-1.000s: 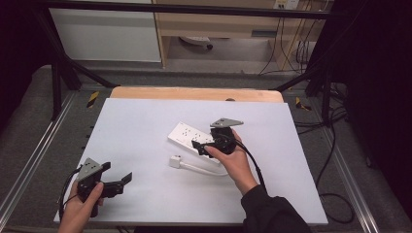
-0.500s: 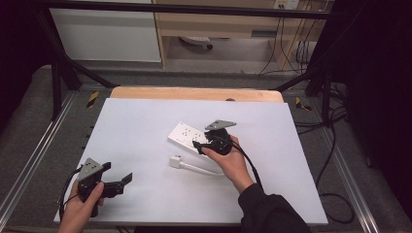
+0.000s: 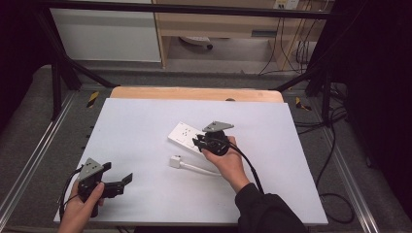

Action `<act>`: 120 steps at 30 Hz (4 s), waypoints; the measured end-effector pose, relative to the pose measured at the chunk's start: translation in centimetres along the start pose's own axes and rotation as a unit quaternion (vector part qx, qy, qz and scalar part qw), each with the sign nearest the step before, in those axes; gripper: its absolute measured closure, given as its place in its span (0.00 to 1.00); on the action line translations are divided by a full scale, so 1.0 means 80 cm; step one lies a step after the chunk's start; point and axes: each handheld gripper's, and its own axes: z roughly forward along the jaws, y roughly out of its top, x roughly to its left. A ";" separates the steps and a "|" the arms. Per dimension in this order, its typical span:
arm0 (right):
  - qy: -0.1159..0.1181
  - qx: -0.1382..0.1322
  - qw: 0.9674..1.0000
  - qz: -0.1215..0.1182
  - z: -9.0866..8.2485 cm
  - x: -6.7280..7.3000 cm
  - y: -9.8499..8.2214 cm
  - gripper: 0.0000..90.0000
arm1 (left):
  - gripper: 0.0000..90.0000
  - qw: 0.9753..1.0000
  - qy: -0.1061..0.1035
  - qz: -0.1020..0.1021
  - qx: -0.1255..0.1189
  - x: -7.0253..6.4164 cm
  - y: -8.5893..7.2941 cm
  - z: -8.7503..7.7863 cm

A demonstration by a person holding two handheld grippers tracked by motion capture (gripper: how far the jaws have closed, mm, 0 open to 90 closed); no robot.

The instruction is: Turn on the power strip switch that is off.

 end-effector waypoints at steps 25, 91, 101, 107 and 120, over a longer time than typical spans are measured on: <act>-0.008 -0.002 1.000 -0.021 0.027 0.014 -0.019 1.00 | 0.07 1.000 -0.002 0.004 0.003 -0.001 0.000 0.001; -0.035 -0.009 0.999 -0.002 0.048 0.006 -0.033 1.00 | 0.07 1.000 -0.005 0.006 0.005 -0.002 -0.001 0.001; -0.034 -0.011 0.999 -0.003 0.048 0.006 -0.034 1.00 | 0.07 1.000 -0.004 0.007 0.006 -0.002 -0.001 0.001; -0.033 -0.004 0.999 0.001 0.048 0.006 -0.035 1.00 | 0.07 1.000 -0.004 0.008 0.007 -0.002 -0.001 0.001; -0.033 -0.005 0.999 0.005 0.047 0.005 -0.036 1.00 | 0.07 1.000 -0.004 0.009 0.007 -0.002 -0.001 0.002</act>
